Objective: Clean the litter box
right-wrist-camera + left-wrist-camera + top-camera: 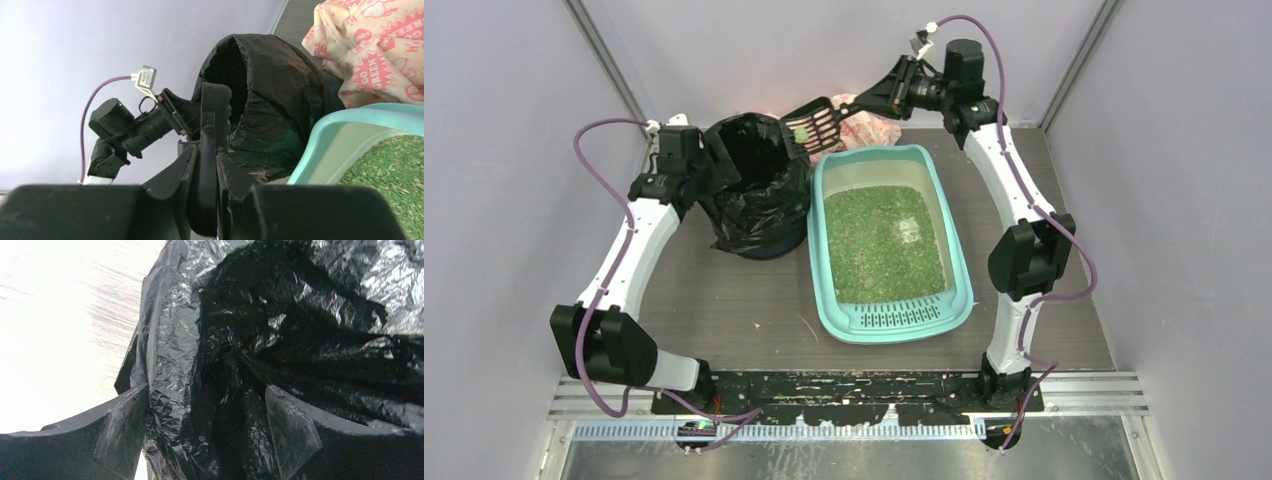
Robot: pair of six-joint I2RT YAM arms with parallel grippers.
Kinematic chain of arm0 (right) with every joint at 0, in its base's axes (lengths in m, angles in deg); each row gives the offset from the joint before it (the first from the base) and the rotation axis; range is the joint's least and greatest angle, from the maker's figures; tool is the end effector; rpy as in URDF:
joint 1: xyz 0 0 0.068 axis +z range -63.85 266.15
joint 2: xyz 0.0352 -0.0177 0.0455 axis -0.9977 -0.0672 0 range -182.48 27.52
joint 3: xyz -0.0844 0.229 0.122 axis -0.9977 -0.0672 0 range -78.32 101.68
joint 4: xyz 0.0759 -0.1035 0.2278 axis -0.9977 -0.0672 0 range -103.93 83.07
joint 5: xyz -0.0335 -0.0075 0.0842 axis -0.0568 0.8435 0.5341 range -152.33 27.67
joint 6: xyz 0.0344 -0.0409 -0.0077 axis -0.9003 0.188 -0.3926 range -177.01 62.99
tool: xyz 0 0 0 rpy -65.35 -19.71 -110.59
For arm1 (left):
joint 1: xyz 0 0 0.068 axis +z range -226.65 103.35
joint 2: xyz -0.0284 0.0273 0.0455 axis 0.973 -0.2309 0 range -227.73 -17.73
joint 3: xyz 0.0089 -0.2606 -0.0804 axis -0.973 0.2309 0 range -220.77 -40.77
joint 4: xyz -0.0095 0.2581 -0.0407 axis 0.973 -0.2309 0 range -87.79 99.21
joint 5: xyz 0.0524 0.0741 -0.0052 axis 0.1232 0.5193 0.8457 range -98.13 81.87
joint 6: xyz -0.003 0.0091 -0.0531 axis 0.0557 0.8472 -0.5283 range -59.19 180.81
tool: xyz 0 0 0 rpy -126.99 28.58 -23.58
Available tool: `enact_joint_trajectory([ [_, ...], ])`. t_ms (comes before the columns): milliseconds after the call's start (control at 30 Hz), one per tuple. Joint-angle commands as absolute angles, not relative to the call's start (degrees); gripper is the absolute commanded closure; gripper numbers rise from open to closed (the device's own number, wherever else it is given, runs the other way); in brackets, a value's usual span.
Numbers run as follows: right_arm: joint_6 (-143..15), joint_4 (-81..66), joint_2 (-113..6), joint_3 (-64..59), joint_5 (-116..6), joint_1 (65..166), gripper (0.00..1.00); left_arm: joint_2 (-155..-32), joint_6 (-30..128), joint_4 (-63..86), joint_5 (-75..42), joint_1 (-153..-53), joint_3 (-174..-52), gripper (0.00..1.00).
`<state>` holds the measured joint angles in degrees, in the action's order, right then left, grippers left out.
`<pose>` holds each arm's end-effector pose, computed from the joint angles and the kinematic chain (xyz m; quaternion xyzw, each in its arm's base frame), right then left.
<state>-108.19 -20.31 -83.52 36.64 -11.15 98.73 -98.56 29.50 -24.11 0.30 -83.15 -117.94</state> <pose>0.4333 0.1251 0.4207 -0.0360 0.7418 0.5877 0.3209 0.3121 -0.0302 0.3527 -0.2237 0.8646 -0.0820 0.4424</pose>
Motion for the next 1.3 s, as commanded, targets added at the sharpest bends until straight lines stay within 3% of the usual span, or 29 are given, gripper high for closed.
enact_joint_trajectory([
  [0,-104.6,-25.3,-86.0,45.1,-13.6,102.5,0.99,-95.9,27.5,-23.6,-5.7,-86.9,-117.4,0.18],
  [400,-89.0,-45.3,-97.4,66.9,-23.2,111.3,0.99,-93.4,41.1,-31.0,7.8,-87.2,-121.6,0.15],
  [867,-67.8,-49.3,-90.9,67.5,-47.6,121.3,0.99,-93.6,40.6,-32.1,8.3,-87.3,-126.7,0.15],
  [1267,-62.7,-42.5,-82.9,64.0,-47.1,123.9,0.99,-93.3,39.1,-30.2,7.7,-87.2,-124.0,0.15],
])
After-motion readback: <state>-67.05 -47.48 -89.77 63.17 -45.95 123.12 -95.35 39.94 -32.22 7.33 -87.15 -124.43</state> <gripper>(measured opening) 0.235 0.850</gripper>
